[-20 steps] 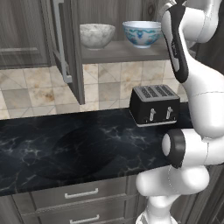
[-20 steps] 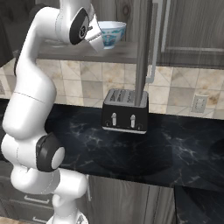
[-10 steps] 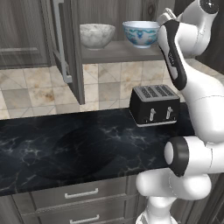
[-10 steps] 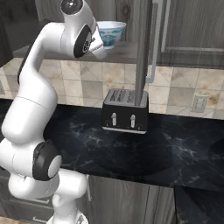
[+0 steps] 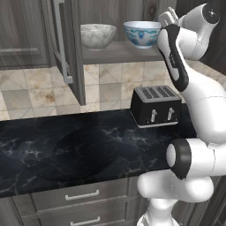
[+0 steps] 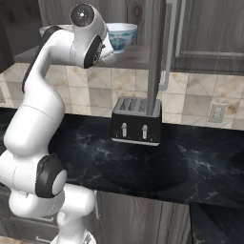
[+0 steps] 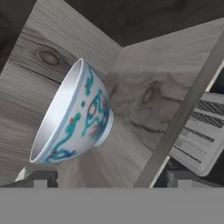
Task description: Move the bowls from the cabinet to the plates on the dining table.
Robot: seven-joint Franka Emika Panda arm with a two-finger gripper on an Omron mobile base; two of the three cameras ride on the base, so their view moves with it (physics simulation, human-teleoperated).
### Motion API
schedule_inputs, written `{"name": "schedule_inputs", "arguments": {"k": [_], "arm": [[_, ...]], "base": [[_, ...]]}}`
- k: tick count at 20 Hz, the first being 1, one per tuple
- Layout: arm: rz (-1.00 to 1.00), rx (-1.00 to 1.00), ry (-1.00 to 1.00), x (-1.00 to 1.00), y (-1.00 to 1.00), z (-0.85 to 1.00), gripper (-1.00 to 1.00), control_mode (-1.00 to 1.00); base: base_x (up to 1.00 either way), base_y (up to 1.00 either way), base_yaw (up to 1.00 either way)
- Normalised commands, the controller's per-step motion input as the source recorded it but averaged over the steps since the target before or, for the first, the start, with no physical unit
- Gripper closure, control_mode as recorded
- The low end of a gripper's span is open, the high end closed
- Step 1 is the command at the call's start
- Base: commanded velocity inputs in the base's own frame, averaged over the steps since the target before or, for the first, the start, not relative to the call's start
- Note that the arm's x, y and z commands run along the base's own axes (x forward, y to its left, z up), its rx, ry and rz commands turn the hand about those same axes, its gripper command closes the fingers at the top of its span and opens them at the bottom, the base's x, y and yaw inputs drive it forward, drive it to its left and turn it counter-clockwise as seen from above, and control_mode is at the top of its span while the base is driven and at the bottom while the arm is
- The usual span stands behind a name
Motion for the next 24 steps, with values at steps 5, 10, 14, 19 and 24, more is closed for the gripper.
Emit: {"name": "schedule_inputs", "arguments": {"k": [5,10,14,19,24], "arm": [[0.02,0.09,0.08,0.02,-0.06,0.34,-1.00,-1.00],[0.03,0.03,0.05,0.35,-0.05,-0.07,-1.00,-1.00],[0.03,0.00,0.01,0.38,-0.05,-0.22,-1.00,-1.00],[0.03,0.00,0.00,0.25,-0.02,-0.05,-1.00,-1.00],[0.03,0.00,0.00,0.10,0.00,0.00,-1.00,-1.00]], "base": [[0.00,0.00,0.00],[0.00,0.00,0.00],[0.00,0.00,0.00],[0.00,0.00,0.00],[0.00,0.00,0.00]]}}
